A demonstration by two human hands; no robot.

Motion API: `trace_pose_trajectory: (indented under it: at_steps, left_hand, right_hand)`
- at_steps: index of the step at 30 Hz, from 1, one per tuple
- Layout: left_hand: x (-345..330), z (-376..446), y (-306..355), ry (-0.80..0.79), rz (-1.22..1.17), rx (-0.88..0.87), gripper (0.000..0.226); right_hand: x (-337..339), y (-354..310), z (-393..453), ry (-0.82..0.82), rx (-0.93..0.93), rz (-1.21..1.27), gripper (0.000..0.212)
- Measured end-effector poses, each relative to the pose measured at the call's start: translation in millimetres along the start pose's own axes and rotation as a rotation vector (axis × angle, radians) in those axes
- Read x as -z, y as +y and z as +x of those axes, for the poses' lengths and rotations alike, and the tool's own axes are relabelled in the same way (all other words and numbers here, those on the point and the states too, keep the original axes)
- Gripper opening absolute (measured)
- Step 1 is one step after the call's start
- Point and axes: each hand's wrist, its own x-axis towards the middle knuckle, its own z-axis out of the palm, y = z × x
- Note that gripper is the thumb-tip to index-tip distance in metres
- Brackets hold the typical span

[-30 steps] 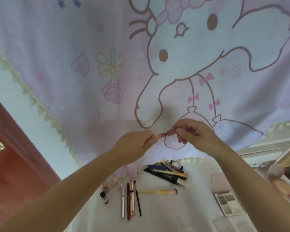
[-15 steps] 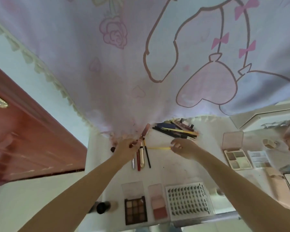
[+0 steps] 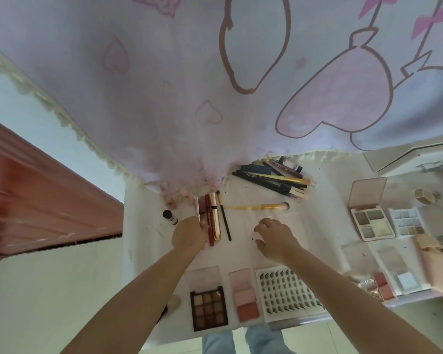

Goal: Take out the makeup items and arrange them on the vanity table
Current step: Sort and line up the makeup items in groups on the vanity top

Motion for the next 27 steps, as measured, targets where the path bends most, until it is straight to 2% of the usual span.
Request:
trace_pose_trajectory:
  at_steps: [2, 8, 13, 17, 20, 22, 24, 25, 27]
  left_hand:
    - [-2, 4, 2, 0.011, -0.016, 0.007, 0.031]
    - [-8, 8, 3, -0.017, -0.033, 0.008, 0.030]
    - [-6, 3, -2, 0.027, 0.056, -0.068, 0.034]
    - [-2, 0, -7, 0.016, 0.070, -0.109, 0.032]
    - [0, 1, -10, 0.008, 0.045, -0.112, 0.023]
    - [0, 2, -13, 0.005, 0.031, -0.096, 0.022]
    - [-1, 4, -15, -0.024, 0.032, -0.074, 0.020]
    - [-1, 4, -15, -0.044, 0.029, -0.065, 0.019]
    - [-3, 4, -15, -0.083, 0.028, -0.055, 0.019]
  right_hand:
    - [1, 3, 0, 0.040, -0.005, 0.046, 0.038]
    - [15, 18, 12, 0.331, -0.064, 0.012, 0.032]
    - [26, 24, 36, 0.265, -0.130, -0.083, 0.032]
    - [33, 29, 43, 0.195, -0.105, -0.174, 0.029]
    - [44, 35, 36, 0.252, -0.093, -0.237, 0.027]
    - [60, 33, 26, 0.411, -0.021, -0.343, 0.022]
    - [70, 31, 24, 0.572, 0.141, -0.435, 0.029]
    - [75, 27, 25, 0.585, 0.215, -0.474, 0.032]
    - [78, 17, 35, 0.407, 0.328, -0.518, 0.028]
